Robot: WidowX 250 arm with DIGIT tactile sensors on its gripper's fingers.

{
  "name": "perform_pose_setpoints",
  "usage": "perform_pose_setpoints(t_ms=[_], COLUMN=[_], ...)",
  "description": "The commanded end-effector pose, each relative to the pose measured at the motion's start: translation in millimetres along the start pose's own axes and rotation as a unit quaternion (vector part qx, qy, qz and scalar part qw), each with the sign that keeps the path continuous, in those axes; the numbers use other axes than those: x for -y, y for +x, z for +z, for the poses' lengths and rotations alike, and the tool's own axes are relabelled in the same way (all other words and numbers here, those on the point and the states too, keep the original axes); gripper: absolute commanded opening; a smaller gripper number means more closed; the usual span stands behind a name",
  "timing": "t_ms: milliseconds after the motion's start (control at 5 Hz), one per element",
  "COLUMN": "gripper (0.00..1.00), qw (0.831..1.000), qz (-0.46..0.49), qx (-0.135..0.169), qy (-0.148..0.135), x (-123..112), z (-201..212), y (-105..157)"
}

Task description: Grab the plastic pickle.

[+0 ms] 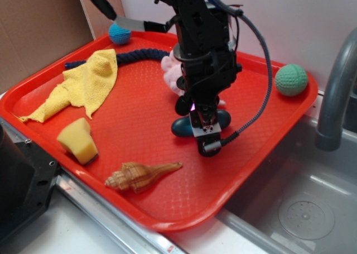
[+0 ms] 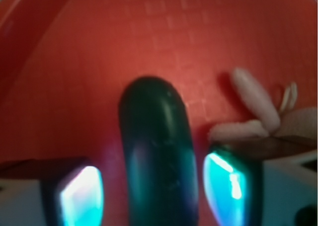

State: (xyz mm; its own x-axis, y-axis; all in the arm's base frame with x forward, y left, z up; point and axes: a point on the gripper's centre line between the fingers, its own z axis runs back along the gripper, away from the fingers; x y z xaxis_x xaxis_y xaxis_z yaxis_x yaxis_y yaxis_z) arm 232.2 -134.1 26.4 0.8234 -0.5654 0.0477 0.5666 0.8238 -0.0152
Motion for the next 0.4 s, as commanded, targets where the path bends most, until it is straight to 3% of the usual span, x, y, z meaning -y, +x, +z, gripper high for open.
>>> perform_pose_setpoints(t_ms=[0,200], gripper=[0.00,0.00], qw=[1.000,1.000], qz=[-0.010,-0.009], qx=[0.001,-0.004], qy=[-0.013,-0.011], x=[10.2,10.1], z=[0.6,0.1], y=[8.9,10.0])
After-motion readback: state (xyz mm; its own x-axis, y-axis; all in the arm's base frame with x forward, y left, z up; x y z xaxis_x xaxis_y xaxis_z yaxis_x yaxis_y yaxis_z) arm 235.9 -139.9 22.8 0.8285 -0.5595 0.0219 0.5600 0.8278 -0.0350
